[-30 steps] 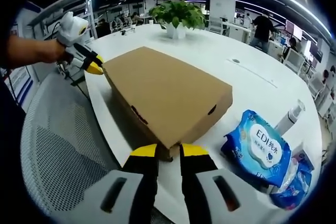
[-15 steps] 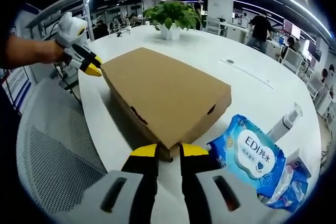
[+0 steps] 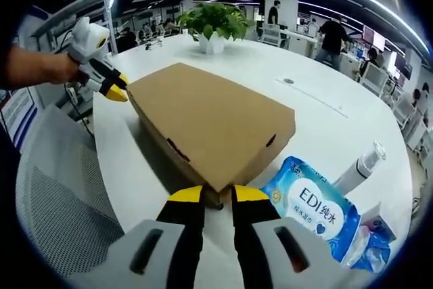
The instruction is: Operate the shoe box by opening the lid, removing the specified soft item, and placing it in the target area until the item is outside and the box remains undamaged.
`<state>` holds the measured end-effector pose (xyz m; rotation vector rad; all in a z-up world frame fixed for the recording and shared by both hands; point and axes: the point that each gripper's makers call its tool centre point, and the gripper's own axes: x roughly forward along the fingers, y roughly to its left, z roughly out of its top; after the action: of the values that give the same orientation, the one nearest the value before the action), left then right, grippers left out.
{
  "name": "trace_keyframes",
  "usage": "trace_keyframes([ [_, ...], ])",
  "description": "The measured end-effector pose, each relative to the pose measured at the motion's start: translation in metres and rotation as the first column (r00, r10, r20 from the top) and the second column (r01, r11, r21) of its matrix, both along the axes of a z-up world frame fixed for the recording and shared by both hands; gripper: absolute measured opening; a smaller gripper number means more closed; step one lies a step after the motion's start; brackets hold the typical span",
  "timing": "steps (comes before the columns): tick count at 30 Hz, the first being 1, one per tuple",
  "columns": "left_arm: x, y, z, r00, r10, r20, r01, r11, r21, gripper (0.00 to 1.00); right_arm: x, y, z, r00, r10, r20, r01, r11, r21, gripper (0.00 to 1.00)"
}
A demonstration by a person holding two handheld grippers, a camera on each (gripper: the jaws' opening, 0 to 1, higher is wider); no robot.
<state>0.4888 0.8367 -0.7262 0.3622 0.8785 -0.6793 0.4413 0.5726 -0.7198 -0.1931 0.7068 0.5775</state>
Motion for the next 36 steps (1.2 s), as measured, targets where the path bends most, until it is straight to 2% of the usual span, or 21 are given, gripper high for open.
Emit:
trace_keyframes([
  [15, 0.005, -0.005, -0.001, 1.0, 0.018, 0.004, -0.018, 1.0, -0.006, 0.2, 0.006, -0.006, 0.0, 1.0, -0.007, 0.005, 0.007, 1.0, 0.007, 0.13],
  [18, 0.004, -0.002, -0.003, 1.0, 0.019, 0.002, -0.019, 1.0, 0.008, 0.19, 0.007, -0.007, 0.0, 1.0, -0.007, 0.003, 0.007, 1.0, 0.006, 0.13],
  [23, 0.0, 0.007, 0.003, 0.999, 0.042, 0.013, -0.042, 0.999, 0.001, 0.22, 0.003, -0.011, 0.007, 0.999, -0.033, 0.012, 0.032, 0.999, 0.016, 0.18],
  [27, -0.01, 0.017, 0.011, 0.998, 0.06, 0.024, -0.059, 0.998, -0.004, 0.24, -0.005, -0.014, 0.011, 0.999, -0.053, 0.011, 0.052, 0.998, 0.019, 0.21],
  [29, -0.017, 0.02, 0.016, 0.997, 0.065, 0.033, -0.065, 0.998, -0.009, 0.24, -0.01, -0.017, 0.014, 0.998, -0.055, 0.015, 0.055, 0.998, -0.006, 0.23],
  [36, -0.045, 0.026, 0.032, 0.995, 0.083, 0.056, -0.081, 0.996, -0.043, 0.25, -0.032, -0.02, 0.035, 0.996, -0.076, 0.037, 0.077, 0.997, -0.017, 0.26],
])
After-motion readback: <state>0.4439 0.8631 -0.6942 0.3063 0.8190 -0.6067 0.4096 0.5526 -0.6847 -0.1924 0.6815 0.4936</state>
